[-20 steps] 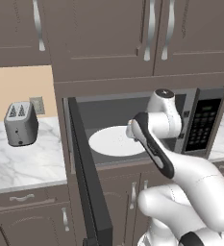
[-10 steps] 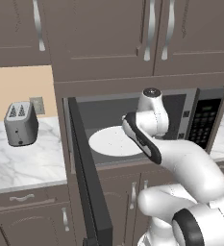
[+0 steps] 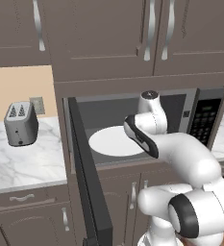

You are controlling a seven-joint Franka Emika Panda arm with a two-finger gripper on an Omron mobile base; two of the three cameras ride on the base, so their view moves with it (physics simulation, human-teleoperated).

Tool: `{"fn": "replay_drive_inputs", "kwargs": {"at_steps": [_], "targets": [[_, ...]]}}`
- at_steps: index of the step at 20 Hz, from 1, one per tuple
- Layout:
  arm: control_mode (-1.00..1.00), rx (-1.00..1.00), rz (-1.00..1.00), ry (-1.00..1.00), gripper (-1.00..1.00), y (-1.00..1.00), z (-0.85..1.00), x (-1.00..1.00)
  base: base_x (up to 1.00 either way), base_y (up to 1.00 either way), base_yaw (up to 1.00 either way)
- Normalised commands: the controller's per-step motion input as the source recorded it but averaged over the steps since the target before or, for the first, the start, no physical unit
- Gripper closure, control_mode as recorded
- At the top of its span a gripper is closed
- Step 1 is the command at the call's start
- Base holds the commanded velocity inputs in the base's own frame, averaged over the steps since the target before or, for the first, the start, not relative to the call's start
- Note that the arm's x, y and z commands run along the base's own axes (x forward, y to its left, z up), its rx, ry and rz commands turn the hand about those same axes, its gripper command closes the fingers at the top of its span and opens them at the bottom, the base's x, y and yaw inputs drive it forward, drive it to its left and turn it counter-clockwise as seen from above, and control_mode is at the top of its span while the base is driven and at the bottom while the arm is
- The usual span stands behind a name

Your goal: Pick the cup of tea, navigate to the dining table, and place it on the saucer.

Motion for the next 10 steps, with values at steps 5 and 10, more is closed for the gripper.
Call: {"fn": "replay_drive_inputs", "kwargs": {"at_steps": [5,10], "targets": [[-1.0,0.0,-0.01,-0.03,-1.0,-0.14,-0.1,0.01,0.0,0.0,0.0],[-1.0,0.0,0.04,-0.07,-1.0,0.0,-0.18,0.11,0.0,0.0,0.0]]}}
